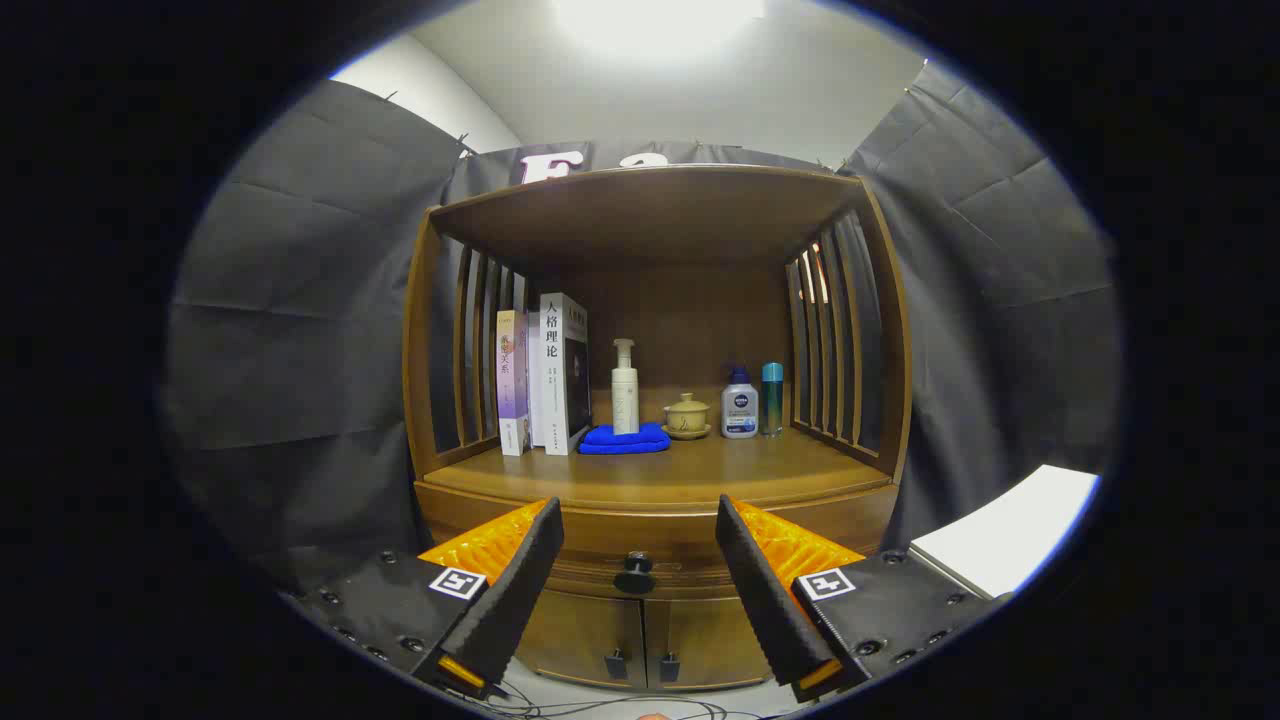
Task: Pull open the drawer, take out the items inside it, and place them on the countertop above the cabinet.
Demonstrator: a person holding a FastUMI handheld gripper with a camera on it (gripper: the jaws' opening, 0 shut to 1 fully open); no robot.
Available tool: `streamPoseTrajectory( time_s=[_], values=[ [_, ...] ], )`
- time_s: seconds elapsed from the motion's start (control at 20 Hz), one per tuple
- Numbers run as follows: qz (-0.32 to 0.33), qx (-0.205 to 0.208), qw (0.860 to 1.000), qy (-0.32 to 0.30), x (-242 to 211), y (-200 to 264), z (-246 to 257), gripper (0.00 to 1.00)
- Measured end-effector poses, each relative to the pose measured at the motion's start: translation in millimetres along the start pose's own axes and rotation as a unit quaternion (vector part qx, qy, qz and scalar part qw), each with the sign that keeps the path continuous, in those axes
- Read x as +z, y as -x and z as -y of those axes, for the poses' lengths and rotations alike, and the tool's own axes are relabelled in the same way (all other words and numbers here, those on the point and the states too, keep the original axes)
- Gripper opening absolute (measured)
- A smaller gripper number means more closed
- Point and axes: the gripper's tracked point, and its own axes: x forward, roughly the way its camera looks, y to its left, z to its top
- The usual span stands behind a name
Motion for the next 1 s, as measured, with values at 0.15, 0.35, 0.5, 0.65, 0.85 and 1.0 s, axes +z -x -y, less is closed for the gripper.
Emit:
streamPoseTrajectory(
  time_s=[0.15,0.35,0.5,0.65,0.85,1.0],
  values=[
    [-0.001,0.000,1.000,-0.002,0,0,0,0.97],
    [0.006,0.004,1.000,-0.005,4,1,-4,0.97],
    [0.006,0.005,1.000,-0.002,2,1,-6,0.97],
    [0.006,0.007,1.000,-0.001,0,-1,-9,0.97],
    [0.012,0.011,1.000,-0.001,2,-3,-12,0.97],
    [0.010,0.013,1.000,-0.004,3,-12,-15,0.97]
  ],
)
